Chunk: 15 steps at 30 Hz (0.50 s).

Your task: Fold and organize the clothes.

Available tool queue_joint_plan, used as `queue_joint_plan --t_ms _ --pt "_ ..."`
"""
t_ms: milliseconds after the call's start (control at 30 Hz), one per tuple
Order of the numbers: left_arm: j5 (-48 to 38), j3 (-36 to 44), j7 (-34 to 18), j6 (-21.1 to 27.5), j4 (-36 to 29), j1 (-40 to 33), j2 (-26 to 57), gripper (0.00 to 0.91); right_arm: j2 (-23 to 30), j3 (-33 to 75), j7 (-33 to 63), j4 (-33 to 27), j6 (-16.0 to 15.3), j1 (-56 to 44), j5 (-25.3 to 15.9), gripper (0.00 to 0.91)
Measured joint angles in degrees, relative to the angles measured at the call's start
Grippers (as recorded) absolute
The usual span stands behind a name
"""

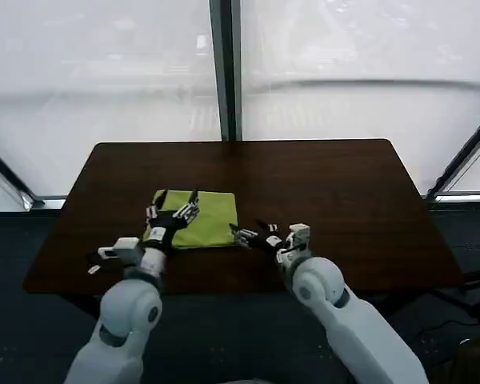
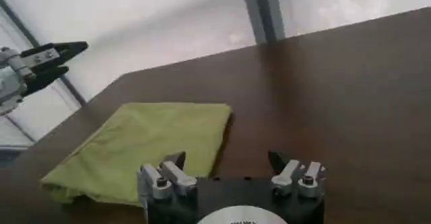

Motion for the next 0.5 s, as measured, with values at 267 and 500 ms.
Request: queue_joint_plan --t_ms 267,500 --pt "0.28 -0.95 -0.05 -0.59 -0.59 1.68 0.07 0.878 2.56 -1.33 -0.69 -4.68 -0.11 1.44 0.37 0.458" --pt "0.29 -2.06 -0.05 -1.01 -1.01 2.56 0.37 0.878 2.22 -0.54 -2.62 -5.02 0.83 0.62 -0.66 0.000"
